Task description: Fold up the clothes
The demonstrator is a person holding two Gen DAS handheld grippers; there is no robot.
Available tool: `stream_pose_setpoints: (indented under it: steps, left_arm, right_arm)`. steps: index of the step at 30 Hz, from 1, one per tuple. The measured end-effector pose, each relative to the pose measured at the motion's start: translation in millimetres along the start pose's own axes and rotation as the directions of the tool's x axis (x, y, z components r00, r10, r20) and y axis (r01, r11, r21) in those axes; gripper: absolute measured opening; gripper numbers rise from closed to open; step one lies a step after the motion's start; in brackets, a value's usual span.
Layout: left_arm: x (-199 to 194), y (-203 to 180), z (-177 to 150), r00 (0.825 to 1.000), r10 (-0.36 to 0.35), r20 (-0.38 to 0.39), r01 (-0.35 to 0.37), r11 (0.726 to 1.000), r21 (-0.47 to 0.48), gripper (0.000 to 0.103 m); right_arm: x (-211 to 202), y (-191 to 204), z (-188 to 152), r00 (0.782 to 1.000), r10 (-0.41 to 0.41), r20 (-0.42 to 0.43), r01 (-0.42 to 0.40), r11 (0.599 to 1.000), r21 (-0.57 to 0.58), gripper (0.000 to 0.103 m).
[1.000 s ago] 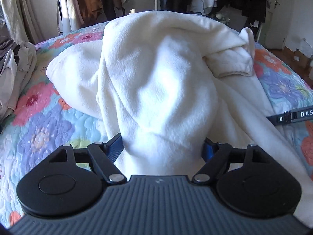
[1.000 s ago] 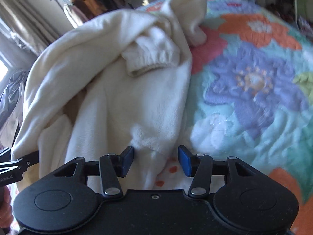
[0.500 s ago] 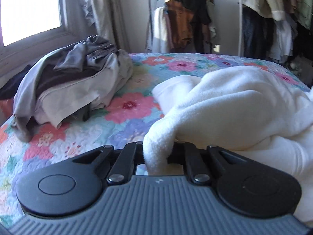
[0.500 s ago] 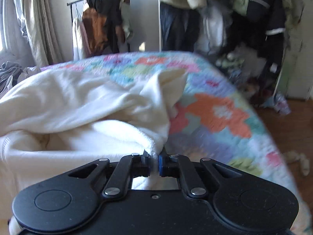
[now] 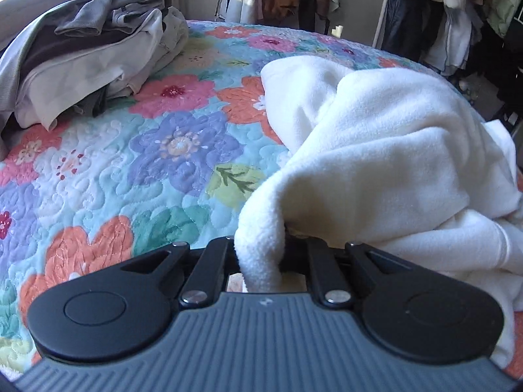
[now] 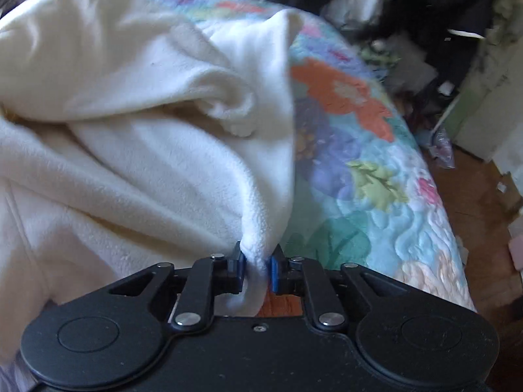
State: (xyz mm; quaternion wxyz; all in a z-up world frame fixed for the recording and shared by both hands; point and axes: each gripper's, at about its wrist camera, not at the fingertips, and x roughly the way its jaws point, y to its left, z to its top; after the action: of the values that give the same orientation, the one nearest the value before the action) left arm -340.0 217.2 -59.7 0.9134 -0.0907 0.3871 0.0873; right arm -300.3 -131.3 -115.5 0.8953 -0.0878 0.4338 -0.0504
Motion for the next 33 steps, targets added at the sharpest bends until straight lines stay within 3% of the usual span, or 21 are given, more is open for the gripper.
stream_pose_setpoints:
  steps: [3,8,12,17,20,22,24,27,29,33]
  left_arm:
    - [8,0,-3,0.999,-0.002,-0.043,0.003,1.000,0.007,0.009]
    - [10,-3,-1,0.998,-0.001,-0.058,0.004,0.999,0.049,0.010]
    - [8,-5,0,0.998,0.000,-0.069,0.004,0.998,0.064,0.010]
    - [1,-6,2,0.997,-0.012,-0.080,0.022,0.993,0.120,0.015]
    - [-10,-1,7,0.995,-0.062,-0.072,0.072,0.987,0.144,0.032]
    - [-23,6,14,0.993,-0.114,-0.038,0.119,0.981,0.151,0.048]
    - [-34,7,23,0.988,-0.156,-0.003,0.154,0.973,0.174,0.053]
    - [-44,7,36,0.980,-0.194,0.038,0.182,0.961,0.208,0.060]
    - [-45,3,46,0.977,-0.209,0.040,0.195,0.954,0.227,0.060]
    - [-34,-7,62,0.970,-0.238,0.037,0.220,0.936,0.274,0.061]
  right_arm:
    - [-17,1,7,1.000,-0.009,0.003,0.009,1.000,0.006,0.036]
    - [-58,6,18,0.996,0.063,0.056,-0.068,0.994,0.084,0.052]
    - [-82,15,26,0.979,0.172,0.114,-0.186,0.975,0.124,0.053]
    - [-78,31,40,0.948,0.301,0.105,-0.316,0.931,0.180,0.053]
    - [-75,44,46,0.931,0.353,0.097,-0.365,0.907,0.211,0.054]
    - [-76,53,52,0.918,0.383,0.101,-0.395,0.894,0.209,0.055]
    - [-73,60,59,0.901,0.422,0.099,-0.433,0.875,0.217,0.058]
    - [-61,69,66,0.871,0.484,0.090,-0.489,0.830,0.268,0.067]
    - [-46,72,72,0.846,0.526,0.082,-0.520,0.785,0.337,0.067]
    - [-2,75,81,0.773,0.632,0.050,-0.557,0.640,0.529,0.067]
